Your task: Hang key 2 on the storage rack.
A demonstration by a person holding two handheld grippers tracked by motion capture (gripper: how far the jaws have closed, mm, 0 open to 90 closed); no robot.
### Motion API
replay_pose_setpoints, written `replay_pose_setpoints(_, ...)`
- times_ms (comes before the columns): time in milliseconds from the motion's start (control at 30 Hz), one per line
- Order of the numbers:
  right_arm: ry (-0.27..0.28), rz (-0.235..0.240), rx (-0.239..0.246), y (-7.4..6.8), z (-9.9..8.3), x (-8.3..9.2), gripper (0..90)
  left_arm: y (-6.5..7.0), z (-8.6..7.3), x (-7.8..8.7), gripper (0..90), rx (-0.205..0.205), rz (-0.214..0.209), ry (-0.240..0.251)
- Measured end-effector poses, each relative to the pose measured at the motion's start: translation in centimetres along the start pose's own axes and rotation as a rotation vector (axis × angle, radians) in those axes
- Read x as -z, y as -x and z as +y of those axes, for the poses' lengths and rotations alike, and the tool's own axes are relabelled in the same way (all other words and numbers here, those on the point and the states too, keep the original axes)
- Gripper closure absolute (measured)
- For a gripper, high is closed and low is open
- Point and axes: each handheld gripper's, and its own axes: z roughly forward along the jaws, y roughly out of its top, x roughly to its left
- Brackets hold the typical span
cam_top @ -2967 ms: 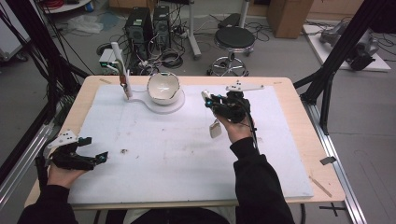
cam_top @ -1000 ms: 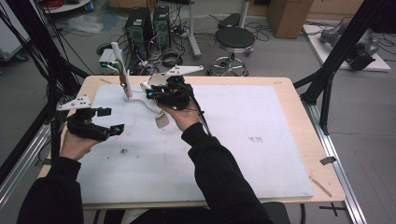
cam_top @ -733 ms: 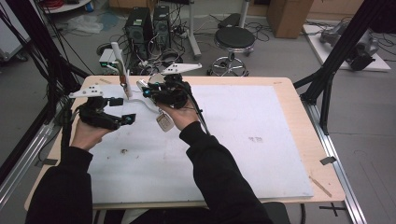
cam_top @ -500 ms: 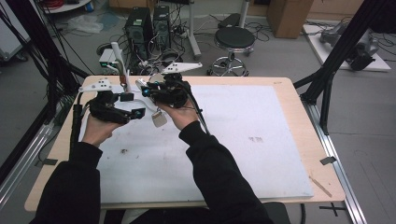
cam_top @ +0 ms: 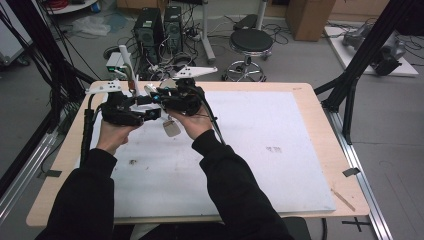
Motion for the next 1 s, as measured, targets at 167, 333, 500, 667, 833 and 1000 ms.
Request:
replay_pose_setpoints(167,-0.010,0.009,0.011,-0.5,0.1,-0.6,74.5,0.0,0.0,-0.1,20.3,-0.002,-0.016,0.001)
replay_pose_setpoints(333,-0.022,0.015,0.022,-0.9,0.1,-1.2,74.4,0.3,0.1,-0.2,28.6,-0.028,-0.004,0.009)
replay_pose_setpoints(500,-0.028,0.017,0.024,-1.1,0.1,-1.4,74.5,0.7,0.3,0.0,53.1,-0.053,0.027,0.018)
replay_pose_setpoints(667,-0.029,0.009,0.022,-1.2,0.1,-1.3,74.5,0.7,0.3,0.0,66.8,-0.049,0.025,0.017)
replay_pose_setpoints(833,-0.021,0.000,0.022,-1.0,0.2,-1.0,74.3,0.5,0.3,0.2,78.9,-0.044,0.042,0.021)
replay_pose_setpoints(1000,-0.021,-0.004,0.018,-1.0,0.3,-0.8,72.1,0.5,0.4,0.4,85.0,-0.072,0.069,0.012)
